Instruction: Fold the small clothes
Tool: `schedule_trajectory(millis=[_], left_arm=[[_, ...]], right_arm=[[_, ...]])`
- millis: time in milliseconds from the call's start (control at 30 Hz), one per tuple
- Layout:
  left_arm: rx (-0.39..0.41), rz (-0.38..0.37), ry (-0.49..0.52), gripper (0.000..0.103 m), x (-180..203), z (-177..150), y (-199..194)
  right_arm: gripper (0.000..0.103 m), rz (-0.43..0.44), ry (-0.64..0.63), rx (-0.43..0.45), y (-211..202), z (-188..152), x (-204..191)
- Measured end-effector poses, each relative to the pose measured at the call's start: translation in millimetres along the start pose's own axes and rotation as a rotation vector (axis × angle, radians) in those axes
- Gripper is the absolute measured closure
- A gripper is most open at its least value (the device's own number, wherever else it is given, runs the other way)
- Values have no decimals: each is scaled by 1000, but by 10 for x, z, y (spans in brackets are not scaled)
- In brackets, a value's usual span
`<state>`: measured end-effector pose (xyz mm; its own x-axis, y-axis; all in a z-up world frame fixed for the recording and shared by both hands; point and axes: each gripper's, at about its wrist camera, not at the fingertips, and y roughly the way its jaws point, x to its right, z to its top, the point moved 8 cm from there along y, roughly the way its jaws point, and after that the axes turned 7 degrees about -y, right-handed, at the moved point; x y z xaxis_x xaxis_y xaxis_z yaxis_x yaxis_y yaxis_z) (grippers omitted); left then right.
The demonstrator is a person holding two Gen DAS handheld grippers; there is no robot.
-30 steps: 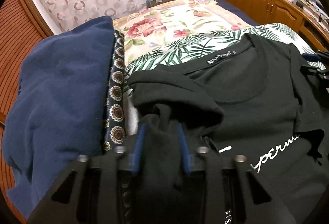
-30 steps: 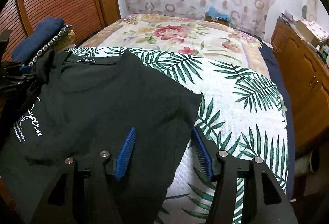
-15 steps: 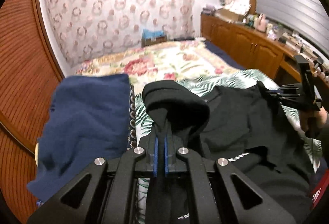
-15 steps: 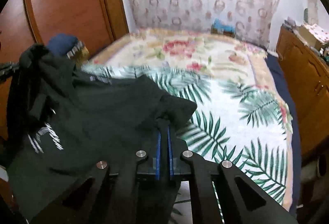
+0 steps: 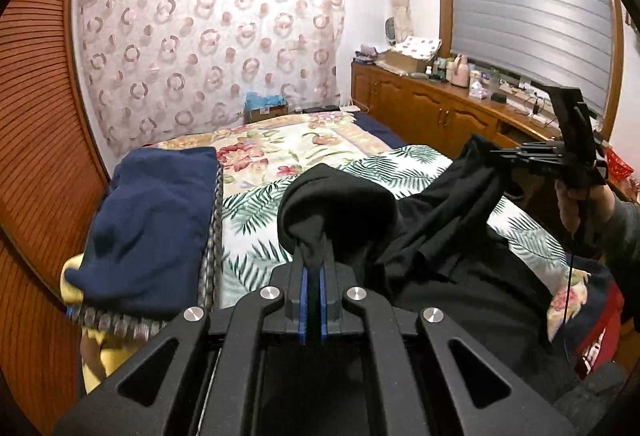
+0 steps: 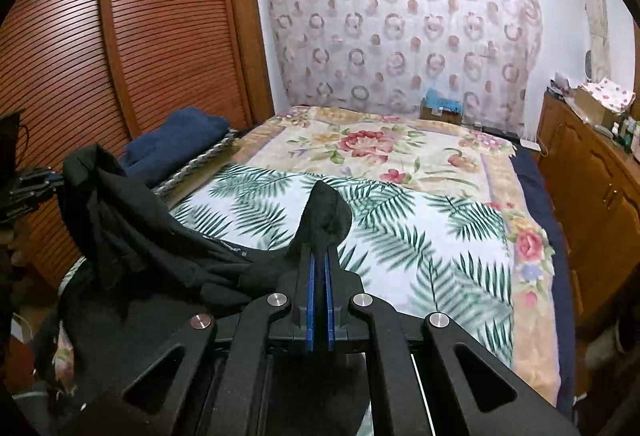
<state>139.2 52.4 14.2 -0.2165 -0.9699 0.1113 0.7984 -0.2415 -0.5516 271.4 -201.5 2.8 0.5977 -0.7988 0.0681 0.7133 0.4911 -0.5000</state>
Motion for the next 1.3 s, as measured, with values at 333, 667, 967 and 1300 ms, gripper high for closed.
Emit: schedule_trajectory(millis=[333,667,967,1300], left_arm=[[49,79,-105,98,-314,-708,-814],[-77,128,-145,98,-326,-1486,-639],[-72,124,-166,80,-431,-1638,-795],[-26,129,-171,52,-538,-1431,-848]], right_arm=[[99,80,-31,-29,-1114,-602,-625],[99,108,-8,-182,-1160,-1200,-762],[99,98,-6,-251,-1085,-1294,-825],[77,54,-35,-244,-986,-1235,-833]])
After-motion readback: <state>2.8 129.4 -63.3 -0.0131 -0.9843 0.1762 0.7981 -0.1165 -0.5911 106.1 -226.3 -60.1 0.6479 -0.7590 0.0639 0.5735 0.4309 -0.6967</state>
